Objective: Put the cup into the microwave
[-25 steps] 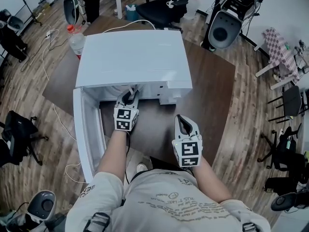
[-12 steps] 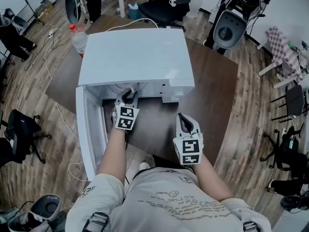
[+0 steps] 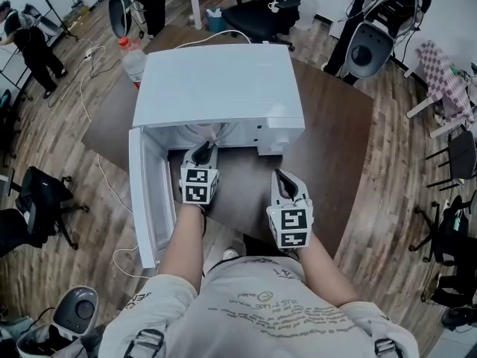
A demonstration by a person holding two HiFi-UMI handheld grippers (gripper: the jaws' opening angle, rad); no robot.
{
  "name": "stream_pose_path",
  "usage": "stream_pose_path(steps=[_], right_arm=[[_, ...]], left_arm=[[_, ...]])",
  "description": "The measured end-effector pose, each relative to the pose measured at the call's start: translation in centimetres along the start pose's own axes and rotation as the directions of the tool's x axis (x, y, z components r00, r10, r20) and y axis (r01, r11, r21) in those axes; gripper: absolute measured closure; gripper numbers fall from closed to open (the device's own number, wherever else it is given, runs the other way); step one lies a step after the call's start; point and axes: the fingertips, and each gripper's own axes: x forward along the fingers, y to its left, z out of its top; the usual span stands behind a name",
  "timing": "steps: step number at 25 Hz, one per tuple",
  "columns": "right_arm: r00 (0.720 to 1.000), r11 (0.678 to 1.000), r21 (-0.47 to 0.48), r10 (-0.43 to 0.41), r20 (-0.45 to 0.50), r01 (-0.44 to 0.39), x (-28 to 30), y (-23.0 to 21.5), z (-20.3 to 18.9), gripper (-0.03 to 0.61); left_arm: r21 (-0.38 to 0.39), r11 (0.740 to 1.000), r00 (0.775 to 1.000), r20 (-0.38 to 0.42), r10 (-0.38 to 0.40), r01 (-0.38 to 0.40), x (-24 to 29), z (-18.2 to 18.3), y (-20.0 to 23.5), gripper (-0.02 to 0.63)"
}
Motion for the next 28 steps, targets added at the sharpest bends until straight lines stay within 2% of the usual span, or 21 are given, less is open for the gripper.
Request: stream_pose_path(steps=[4,11,16,21,28], right_arm=[[0.999,1.0,0.015,0.013,0.03,-0.013,-0.6,1.3,0.8,0.568],[0.996,0.998,0.039,0.036,0.088,-0.039,-2.9,4.1,2.1,0.568],[0.986,0.991,0.115,0.053,0.159,-0.072,-5.2,5.5,3.9,0.568],[0.977,0.982,0.167,0.058,0.204,-0.093,-7.7,6.1,5.0,0.569],[0.96,0.982,0.15,0.074,0.271,-0.118,-10.7,8.2,6.3,0.569]], left_arm=[[-0.095,0.995,0.999,0.042,-0.006,0.01,-2.5,1.3,-1.0,0.594],[-0.18,0.98,0.99,0.123,-0.067,0.088,-8.3,4.8,-4.6,0.6],[-0.112,0.986,0.987,0.116,-0.108,0.121,-12.3,5.8,-8.3,0.6],[-0.075,0.988,0.984,0.126,-0.127,0.138,-16.4,7.0,-11.5,0.6],[-0.094,0.989,0.982,0.16,-0.101,0.117,-21.7,8.5,-11.4,0.6]])
